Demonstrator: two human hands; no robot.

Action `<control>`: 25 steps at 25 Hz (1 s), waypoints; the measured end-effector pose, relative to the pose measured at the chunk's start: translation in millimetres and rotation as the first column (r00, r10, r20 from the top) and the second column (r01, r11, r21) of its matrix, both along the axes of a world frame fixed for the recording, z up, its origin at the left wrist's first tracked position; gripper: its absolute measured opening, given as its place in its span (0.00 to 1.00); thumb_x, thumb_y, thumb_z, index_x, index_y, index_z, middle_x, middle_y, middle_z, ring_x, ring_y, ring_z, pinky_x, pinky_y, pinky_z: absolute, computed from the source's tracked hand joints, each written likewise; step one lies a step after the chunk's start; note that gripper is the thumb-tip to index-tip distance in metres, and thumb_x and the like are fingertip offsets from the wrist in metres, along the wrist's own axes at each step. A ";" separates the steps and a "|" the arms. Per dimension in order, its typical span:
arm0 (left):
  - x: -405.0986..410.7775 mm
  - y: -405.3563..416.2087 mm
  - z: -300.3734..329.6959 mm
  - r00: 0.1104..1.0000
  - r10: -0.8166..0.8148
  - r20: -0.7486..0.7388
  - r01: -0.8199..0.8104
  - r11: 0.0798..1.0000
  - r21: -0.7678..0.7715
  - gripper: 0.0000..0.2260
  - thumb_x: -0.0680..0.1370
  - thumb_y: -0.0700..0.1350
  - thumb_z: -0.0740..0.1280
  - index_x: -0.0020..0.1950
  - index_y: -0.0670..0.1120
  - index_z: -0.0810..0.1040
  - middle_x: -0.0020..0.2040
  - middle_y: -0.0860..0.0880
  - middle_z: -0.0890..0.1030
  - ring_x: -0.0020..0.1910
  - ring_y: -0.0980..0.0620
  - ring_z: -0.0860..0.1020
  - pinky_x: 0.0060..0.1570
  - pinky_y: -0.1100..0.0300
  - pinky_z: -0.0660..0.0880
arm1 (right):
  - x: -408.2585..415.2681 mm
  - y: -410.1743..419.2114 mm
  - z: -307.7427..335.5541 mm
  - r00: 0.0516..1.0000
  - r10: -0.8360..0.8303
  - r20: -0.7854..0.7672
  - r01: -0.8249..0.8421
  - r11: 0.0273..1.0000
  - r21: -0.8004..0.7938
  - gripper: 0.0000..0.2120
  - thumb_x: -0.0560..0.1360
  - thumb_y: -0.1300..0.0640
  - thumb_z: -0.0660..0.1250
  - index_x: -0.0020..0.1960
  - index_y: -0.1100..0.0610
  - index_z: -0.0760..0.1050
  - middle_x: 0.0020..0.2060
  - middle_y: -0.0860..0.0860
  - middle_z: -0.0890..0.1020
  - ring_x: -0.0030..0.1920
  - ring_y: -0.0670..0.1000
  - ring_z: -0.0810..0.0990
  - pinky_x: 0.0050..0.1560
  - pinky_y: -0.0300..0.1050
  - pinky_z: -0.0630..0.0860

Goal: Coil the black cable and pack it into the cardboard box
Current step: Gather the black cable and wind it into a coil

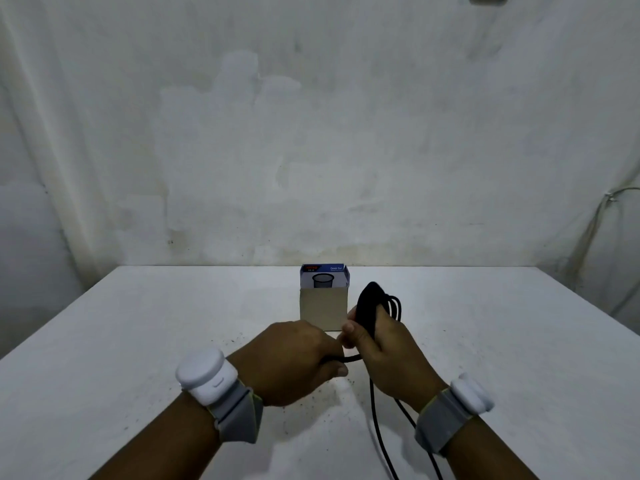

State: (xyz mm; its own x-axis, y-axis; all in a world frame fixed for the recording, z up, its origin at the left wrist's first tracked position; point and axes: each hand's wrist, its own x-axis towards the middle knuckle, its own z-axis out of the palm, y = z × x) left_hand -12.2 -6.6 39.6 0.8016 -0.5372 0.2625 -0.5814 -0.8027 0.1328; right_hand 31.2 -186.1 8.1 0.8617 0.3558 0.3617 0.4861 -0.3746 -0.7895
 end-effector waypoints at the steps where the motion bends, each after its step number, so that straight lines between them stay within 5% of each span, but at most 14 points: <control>1: 0.5 2.2 7.1 1.000 -0.018 0.012 0.018 1.000 0.003 0.11 0.78 0.56 0.60 0.52 0.53 0.79 0.44 0.53 0.83 0.36 0.57 0.72 0.34 0.66 0.62 | -1.5 0.2 -1.0 1.000 0.015 0.001 -0.015 0.997 -0.075 0.17 0.73 0.38 0.57 0.51 0.49 0.72 0.39 0.43 0.82 0.43 0.41 0.82 0.43 0.31 0.76; 9: 6.5 19.0 36.7 0.974 -0.016 0.226 0.037 0.996 -0.087 0.11 0.76 0.59 0.60 0.45 0.54 0.76 0.38 0.57 0.78 0.34 0.58 0.70 0.33 0.63 0.69 | -11.4 0.3 21.1 0.950 0.245 -0.193 -0.240 0.970 0.050 0.26 0.75 0.34 0.52 0.38 0.53 0.76 0.24 0.51 0.78 0.26 0.48 0.78 0.34 0.37 0.77; 12: 7.9 22.4 36.9 0.970 0.027 0.241 0.028 0.974 -0.224 0.15 0.76 0.61 0.56 0.45 0.53 0.75 0.38 0.56 0.78 0.35 0.58 0.72 0.35 0.60 0.73 | -16.5 -0.8 30.2 0.907 0.326 -0.268 -0.312 0.946 0.094 0.27 0.70 0.29 0.55 0.39 0.52 0.77 0.22 0.48 0.77 0.24 0.48 0.76 0.33 0.42 0.78; 16: 10.0 24.4 34.9 0.971 0.062 0.231 0.048 0.897 -0.439 0.10 0.75 0.56 0.65 0.43 0.49 0.77 0.36 0.55 0.78 0.35 0.57 0.74 0.35 0.65 0.72 | -20.8 -1.1 37.3 0.839 0.456 -0.297 -0.428 0.890 0.156 0.20 0.71 0.33 0.64 0.36 0.50 0.76 0.19 0.46 0.74 0.21 0.49 0.73 0.40 0.58 0.80; 18: 9.6 22.7 32.7 0.982 0.049 0.185 0.063 0.833 -0.550 0.08 0.74 0.52 0.68 0.42 0.47 0.78 0.35 0.56 0.78 0.35 0.58 0.75 0.35 0.71 0.70 | -21.5 -0.2 40.1 0.770 0.556 -0.312 -0.493 0.829 0.263 0.17 0.74 0.40 0.66 0.35 0.53 0.75 0.18 0.46 0.71 0.19 0.48 0.71 0.45 0.62 0.79; 25: 1.5 3.2 22.7 0.986 -0.124 -0.111 -0.057 0.379 -0.923 0.11 0.77 0.49 0.61 0.43 0.44 0.79 0.37 0.53 0.80 0.38 0.55 0.77 0.41 0.64 0.74 | -19.8 3.4 46.8 0.536 0.783 -0.314 -0.548 0.606 0.577 0.20 0.74 0.43 0.68 0.35 0.59 0.73 0.16 0.45 0.67 0.17 0.45 0.69 0.41 0.46 0.77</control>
State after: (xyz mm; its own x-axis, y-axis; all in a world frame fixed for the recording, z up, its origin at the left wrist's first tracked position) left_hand -10.7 -3.4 62.2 0.8619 -0.0622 0.5032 -0.5070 -0.1108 0.8548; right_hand 11.3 -182.8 54.9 0.4995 0.8412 0.2072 -0.0412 0.2620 -0.9642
